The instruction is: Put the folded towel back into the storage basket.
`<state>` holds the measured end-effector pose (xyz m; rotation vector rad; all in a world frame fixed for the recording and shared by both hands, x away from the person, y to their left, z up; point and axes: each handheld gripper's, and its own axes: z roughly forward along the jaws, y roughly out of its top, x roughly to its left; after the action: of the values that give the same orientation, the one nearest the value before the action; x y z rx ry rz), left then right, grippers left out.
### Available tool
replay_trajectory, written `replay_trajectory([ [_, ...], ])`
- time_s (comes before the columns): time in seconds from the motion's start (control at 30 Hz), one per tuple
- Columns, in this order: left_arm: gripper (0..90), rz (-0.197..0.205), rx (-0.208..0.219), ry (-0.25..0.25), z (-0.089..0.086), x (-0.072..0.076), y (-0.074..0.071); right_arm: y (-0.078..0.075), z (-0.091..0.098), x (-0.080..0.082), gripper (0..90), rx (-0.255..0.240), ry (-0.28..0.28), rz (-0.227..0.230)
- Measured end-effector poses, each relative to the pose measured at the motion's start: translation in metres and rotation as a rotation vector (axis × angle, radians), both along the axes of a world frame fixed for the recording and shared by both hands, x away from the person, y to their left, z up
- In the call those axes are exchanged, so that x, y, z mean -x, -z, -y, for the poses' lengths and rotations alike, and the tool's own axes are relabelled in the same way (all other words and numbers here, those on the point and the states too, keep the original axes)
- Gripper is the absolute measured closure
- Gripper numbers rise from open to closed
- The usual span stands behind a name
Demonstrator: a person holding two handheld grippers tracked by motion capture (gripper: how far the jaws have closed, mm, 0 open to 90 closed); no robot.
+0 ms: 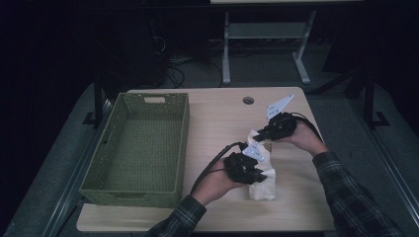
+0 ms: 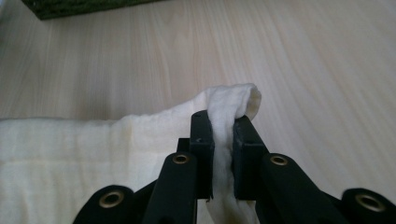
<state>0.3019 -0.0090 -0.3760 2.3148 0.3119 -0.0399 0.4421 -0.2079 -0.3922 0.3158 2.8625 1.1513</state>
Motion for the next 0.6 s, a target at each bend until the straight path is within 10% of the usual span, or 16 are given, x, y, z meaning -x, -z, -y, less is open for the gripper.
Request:
replay_trajectory([
  [0.6, 80.9, 0.035, 0.016, -0.068, -0.065, -0.013, -0.055, -0.055, -0.054, -0.016, 81.0, -0.016, -0.016, 0.02],
])
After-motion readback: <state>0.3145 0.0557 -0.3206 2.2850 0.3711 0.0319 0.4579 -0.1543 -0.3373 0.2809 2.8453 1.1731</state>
